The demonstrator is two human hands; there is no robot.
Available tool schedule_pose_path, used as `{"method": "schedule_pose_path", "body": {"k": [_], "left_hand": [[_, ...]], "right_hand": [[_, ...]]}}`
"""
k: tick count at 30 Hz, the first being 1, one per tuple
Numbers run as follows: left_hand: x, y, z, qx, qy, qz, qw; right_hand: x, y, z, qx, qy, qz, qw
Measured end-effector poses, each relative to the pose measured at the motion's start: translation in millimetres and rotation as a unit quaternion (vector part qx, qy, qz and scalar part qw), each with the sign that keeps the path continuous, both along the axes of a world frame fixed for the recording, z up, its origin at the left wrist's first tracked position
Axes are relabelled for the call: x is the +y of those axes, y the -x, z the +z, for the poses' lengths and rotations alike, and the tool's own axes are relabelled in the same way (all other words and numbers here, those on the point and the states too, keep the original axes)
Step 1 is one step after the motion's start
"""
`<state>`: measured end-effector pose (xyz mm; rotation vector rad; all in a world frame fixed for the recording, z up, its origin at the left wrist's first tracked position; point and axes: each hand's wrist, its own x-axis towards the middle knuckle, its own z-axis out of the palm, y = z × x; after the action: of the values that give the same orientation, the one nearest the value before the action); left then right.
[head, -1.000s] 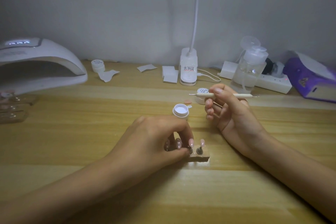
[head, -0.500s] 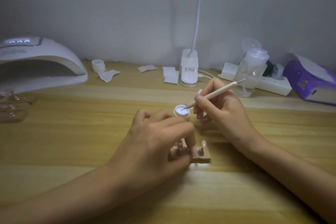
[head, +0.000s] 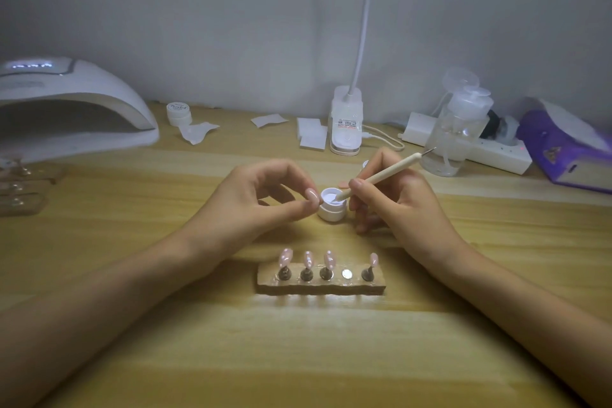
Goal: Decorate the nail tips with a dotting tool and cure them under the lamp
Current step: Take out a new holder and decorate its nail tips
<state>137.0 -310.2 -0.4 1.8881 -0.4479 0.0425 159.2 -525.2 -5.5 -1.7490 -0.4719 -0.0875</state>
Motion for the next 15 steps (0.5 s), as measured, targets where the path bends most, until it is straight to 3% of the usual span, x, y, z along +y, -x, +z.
{"method": "schedule_pose_path", "body": {"k": [15], "left_hand": [[-2.7,-8.6,-11.2,-0.005,-0.054,-0.033,0.998]], "right_hand": [[-4.9,1.1,10.9,-0.015,-0.136,-0.036,0.99]]}}
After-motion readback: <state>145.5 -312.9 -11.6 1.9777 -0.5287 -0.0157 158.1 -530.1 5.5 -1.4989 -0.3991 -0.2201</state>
